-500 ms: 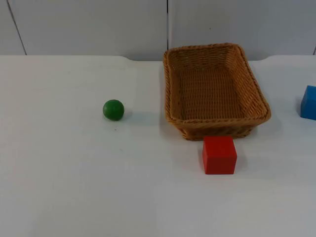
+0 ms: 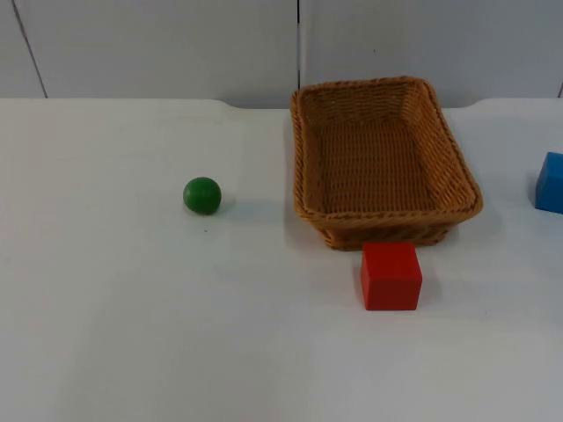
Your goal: Place all geometric objects except the red cube into the basket.
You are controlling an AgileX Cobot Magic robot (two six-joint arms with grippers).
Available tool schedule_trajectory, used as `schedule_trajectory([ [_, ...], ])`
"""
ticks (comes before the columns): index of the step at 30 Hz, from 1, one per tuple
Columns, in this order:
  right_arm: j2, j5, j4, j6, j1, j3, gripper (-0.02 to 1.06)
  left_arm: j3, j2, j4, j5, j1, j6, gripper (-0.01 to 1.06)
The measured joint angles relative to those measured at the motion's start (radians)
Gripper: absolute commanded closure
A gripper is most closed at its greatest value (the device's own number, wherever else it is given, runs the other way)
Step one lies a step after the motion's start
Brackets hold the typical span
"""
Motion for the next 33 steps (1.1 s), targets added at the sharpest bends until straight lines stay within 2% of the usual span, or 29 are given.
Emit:
schedule_trajectory([
  [2, 0.092, -0.039, 0.0, 0.0, 0.0, -0.002, -0.01, 0.0, 0.085, 0.0, -0.016, 0.0, 0.0, 0.0],
  [7, 0.258, -0.059, 0.0, 0.0, 0.0, -0.002, -0.01, 0.0, 0.235, -0.006, -0.033, 0.0, 0.0, 0.0],
  [13, 0.38, -0.061, 0.013, 0.0, 0.0, -0.002, -0.01, 0.0, 0.348, -0.01, -0.055, 0.0, 0.0, 0.0],
  [18, 0.4, -0.061, 0.015, 0.0, 0.0, -0.002, -0.01, 0.0, 0.409, -0.026, -0.081, 0.0, 0.014, 0.0],
  [21, 0.4, -0.063, 0.015, 0.0, 0.0, -0.002, -0.01, -0.002, 0.481, -0.114, -0.106, 0.0, 0.094, 0.0],
  [27, 0.4, -0.066, 0.015, 0.0, 0.0, -0.002, -0.01, -0.077, 0.653, -0.321, -0.095, -0.003, 0.289, 0.0],
  [33, 0.4, -0.068, 0.015, 0.0, 0.0, -0.002, -0.01, -0.245, 0.872, -0.354, -0.125, -0.092, 0.332, 0.0],
])
